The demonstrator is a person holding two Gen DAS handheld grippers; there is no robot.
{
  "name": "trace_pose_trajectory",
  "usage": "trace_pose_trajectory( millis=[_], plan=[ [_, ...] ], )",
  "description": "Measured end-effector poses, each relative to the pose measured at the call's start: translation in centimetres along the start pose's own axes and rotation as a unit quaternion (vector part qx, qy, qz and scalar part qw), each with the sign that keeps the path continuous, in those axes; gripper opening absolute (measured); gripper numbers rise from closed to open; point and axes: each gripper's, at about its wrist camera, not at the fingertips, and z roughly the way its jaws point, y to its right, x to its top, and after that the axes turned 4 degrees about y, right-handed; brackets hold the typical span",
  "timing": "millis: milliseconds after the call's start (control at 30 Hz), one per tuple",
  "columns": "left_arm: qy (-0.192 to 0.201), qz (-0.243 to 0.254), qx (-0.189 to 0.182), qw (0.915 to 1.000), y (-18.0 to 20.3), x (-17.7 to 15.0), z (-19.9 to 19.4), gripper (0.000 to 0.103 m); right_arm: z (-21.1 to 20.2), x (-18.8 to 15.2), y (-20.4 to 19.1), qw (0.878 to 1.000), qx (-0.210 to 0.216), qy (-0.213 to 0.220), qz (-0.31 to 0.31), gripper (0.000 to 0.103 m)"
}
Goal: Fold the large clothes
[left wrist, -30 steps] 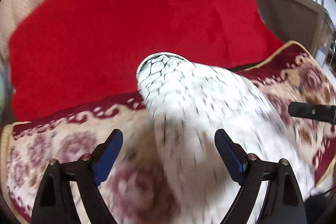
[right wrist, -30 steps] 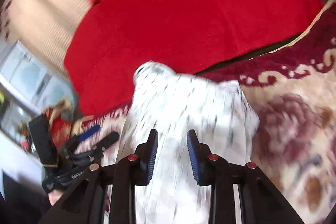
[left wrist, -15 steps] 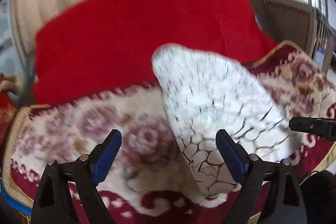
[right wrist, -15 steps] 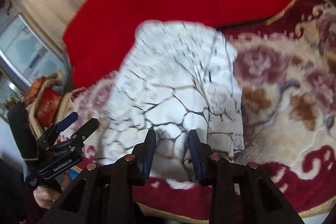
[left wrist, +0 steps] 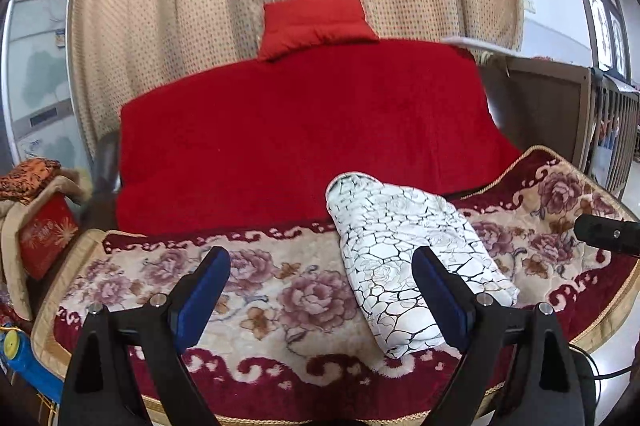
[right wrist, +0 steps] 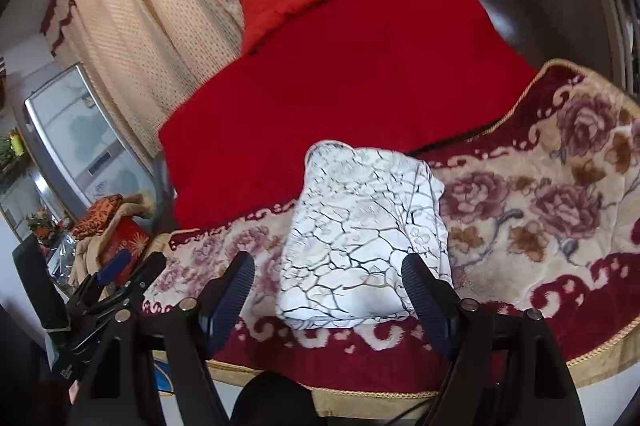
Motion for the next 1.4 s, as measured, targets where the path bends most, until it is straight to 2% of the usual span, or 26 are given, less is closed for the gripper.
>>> trace_pose_trajectory(
  millis=[167,267,433,633,733,1000,1133,1233,1300,1367,1400],
  plan=[
    [0.015,0.000,0.012,0.9998,-0.3,0.6,-1.9,0.099,-2.5,0.1,-1.5,1.000,0.007,0.014,-0.006,0.080],
    [0.022,-0.002,0.014,0.9997,-0.5,0.5,-2.5,0.099,-3.0,0.0,-2.0,1.000,0.006,0.019,-0.013,0.080],
    [0.006,0.006,0.027,0.9996,-0.4,-0.3,-0.4,0.099,-1.8,-0.5,-1.7,1.000,0.009,0.013,-0.011,0.080],
    [-0.036,0.014,0.040,0.9985,0.0,-1.9,4.0,0.099,1.8,-1.6,-0.1,1.000,-0.004,-0.004,-0.005,0.077],
    [-0.056,0.016,0.042,0.9974,0.3,-2.5,6.3,0.099,4.0,-1.4,1.0,1.000,-0.010,-0.017,0.008,0.069],
    [-0.091,0.027,0.051,0.9942,1.1,-3.0,11.6,0.099,10.2,0.6,2.4,0.999,-0.029,-0.043,0.005,0.068],
    [-0.111,0.033,0.055,0.9917,1.7,-3.4,14.3,0.099,14.4,1.5,3.7,0.997,-0.036,-0.065,0.025,0.068],
    [-0.131,0.043,0.053,0.9891,2.5,-4.1,16.7,0.099,17.1,1.8,4.9,0.995,-0.027,-0.079,0.047,0.067],
    [-0.158,0.057,0.044,0.9848,3.3,-5.2,18.7,0.099,18.9,1.4,5.7,0.994,-0.021,-0.094,0.058,0.066],
    [-0.198,0.074,0.033,0.9770,4.4,-7.0,21.0,0.100,21.5,0.2,7.6,0.988,-0.028,-0.131,0.079,0.061],
    [-0.196,0.074,0.033,0.9772,4.6,-7.4,21.2,0.100,22.5,-0.6,8.5,0.985,-0.035,-0.146,0.084,0.061]
  ],
)
